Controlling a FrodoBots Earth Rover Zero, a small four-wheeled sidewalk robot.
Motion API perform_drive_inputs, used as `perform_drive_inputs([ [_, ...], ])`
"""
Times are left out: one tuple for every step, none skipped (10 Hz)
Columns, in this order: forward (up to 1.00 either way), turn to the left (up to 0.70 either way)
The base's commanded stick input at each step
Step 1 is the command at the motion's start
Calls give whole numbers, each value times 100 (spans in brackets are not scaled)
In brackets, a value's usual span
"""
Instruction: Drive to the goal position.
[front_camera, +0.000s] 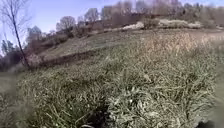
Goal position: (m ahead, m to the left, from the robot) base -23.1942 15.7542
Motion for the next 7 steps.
perform_drive_inputs([
  [0,-45],
  [0,-45],
  [0,-45],
  [0,-45],
  [0,-45],
  [0,-45],
  [0,-45],
])
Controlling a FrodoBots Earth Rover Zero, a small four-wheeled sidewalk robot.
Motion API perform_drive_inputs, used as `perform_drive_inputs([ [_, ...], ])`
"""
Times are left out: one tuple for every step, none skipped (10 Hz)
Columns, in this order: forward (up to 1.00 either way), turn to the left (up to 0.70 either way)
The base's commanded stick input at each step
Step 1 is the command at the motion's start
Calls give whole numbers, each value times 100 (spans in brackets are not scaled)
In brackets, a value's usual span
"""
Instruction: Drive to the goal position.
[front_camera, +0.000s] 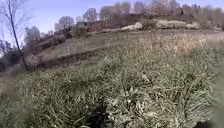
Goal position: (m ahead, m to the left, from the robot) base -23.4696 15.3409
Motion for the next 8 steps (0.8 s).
perform_drive_inputs([
  [0,-45],
  [0,-45],
  [0,-45],
  [0,-45],
  [0,-45],
  [0,-45],
  [0,-45],
  [0,-45],
])
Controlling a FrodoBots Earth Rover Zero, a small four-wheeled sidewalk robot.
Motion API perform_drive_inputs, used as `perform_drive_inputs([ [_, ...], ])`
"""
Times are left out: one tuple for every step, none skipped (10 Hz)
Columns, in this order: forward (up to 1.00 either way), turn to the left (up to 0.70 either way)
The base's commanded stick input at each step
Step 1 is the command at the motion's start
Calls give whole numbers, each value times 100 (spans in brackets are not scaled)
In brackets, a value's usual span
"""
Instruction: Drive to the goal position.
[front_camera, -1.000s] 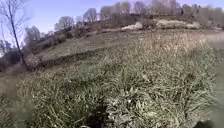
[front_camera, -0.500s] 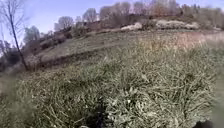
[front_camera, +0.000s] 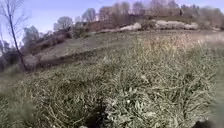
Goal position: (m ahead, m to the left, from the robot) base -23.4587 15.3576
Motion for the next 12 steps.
perform_drive_inputs([
  [0,-45],
  [0,-45],
  [0,-45],
  [0,-45],
  [0,-45],
  [0,-45],
  [0,-45],
  [0,-45],
  [0,-45],
  [0,-45],
  [0,-45],
  [0,-45],
])
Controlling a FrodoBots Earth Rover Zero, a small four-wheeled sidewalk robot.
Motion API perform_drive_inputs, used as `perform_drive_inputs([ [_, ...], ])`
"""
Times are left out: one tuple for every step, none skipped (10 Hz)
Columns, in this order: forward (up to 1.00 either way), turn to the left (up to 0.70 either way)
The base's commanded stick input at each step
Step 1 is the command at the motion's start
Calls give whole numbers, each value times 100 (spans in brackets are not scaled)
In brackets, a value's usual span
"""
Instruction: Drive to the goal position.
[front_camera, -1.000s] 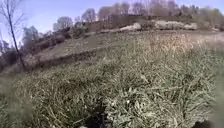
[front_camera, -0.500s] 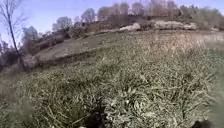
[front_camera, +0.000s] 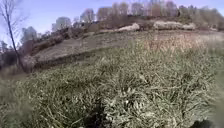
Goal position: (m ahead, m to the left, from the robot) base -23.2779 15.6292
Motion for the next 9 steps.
perform_drive_inputs([
  [0,-45],
  [0,-45],
  [0,-45],
  [0,-45],
  [0,-45],
  [0,-45],
  [0,-45],
  [0,-45],
  [0,-45],
])
